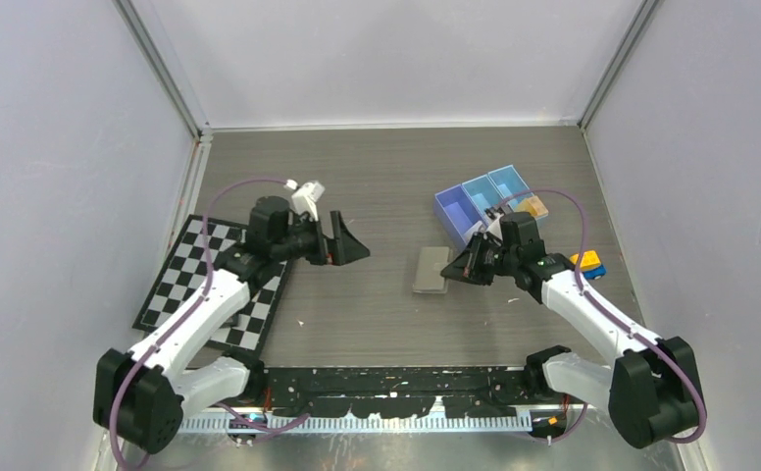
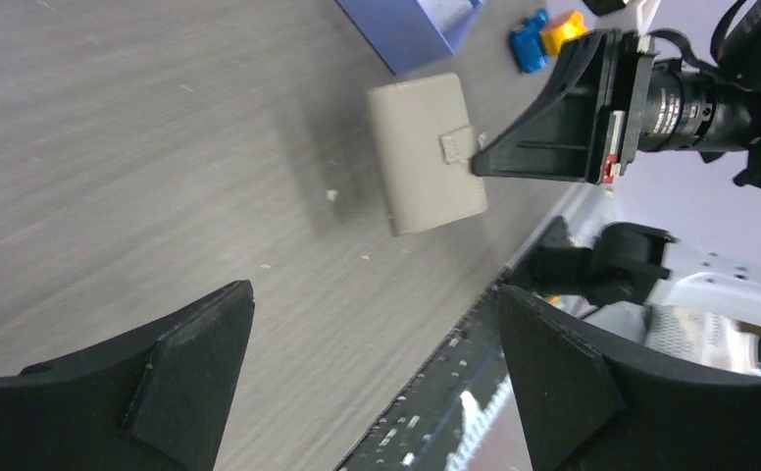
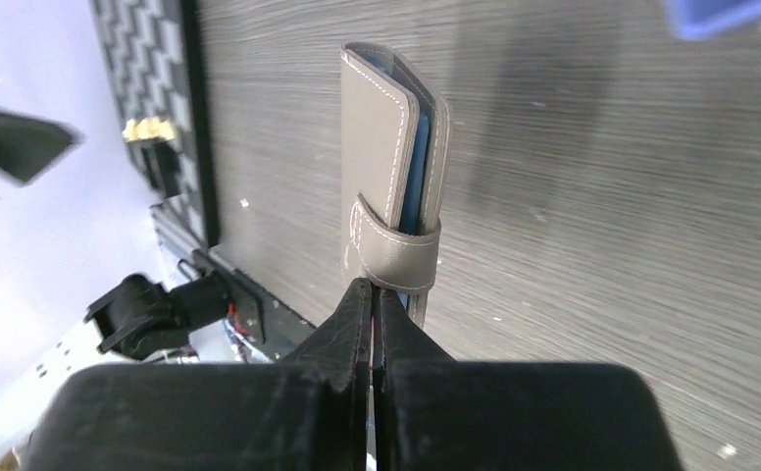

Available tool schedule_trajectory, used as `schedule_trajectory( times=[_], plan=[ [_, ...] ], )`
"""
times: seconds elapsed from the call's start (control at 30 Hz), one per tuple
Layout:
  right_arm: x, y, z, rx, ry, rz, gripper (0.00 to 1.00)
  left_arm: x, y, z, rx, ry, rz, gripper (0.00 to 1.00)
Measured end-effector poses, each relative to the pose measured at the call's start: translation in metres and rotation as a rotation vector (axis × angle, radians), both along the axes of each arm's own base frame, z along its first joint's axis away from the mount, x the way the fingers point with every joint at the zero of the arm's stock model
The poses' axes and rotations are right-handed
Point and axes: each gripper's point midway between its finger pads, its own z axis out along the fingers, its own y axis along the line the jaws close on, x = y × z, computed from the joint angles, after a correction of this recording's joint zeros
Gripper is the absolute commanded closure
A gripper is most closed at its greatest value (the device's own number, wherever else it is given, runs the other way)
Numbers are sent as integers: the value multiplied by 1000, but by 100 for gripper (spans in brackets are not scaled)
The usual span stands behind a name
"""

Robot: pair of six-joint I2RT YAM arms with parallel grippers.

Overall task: Put the credit cards into the card holder
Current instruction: Pick up the card holder from the center of the board, then place the card holder at the center of the board.

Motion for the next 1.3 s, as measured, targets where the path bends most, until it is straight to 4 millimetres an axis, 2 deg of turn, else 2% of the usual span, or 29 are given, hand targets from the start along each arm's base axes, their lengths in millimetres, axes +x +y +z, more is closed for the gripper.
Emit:
schedule_trajectory(
  times=[0.13,0.23,0.37,0.43,0.5,0.57,0.67,0.77,0.83,0.87,0.9,0.93,0.97,1.0,1.07,1.13,1.3],
  plan=[
    [-1,25,27,90,-87,65,100,-10,-35,-20,-103,104,-50,5],
    [-1,39,45,149,-139,99,100,-14,-53,-27,-170,167,-72,5],
    [6,54,77,247,-218,117,99,-9,-63,-12,-250,156,-76,5],
    [9,59,95,304,-261,120,99,-7,-66,-1,-281,125,-82,10],
    [10,63,109,349,-296,126,100,-6,-68,6,-306,110,-87,18],
    [11,66,122,391,-323,138,100,-6,-70,12,-326,100,-99,32],
    [8,70,137,438,-348,166,100,-9,-74,22,-365,94,-130,43],
    [4,73,147,467,-366,195,100,-9,-79,33,-415,81,-164,72],
    [2,75,152,479,-374,210,100,-9,-83,41,-452,73,-187,94],
    [2,75,152,480,-374,214,100,-9,-84,43,-466,71,-202,100],
    [2,75,152,477,-374,213,97,-10,-86,46,-477,64,-218,100],
    [2,74,151,473,-371,212,85,-11,-87,47,-485,65,-228,100],
    [3,74,151,463,-369,213,64,-12,-87,48,-489,62,-239,100],
    [3,73,151,454,-363,216,50,-12,-87,48,-488,59,-248,100],
    [2,71,154,428,-354,230,36,-15,-88,49,-469,46,-276,100],
    [2,67,161,413,-364,251,31,-17,-87,49,-426,25,-300,100],
    [18,48,176,376,-415,228,29,-37,-74,59,-258,-87,-403,100]
  ],
)
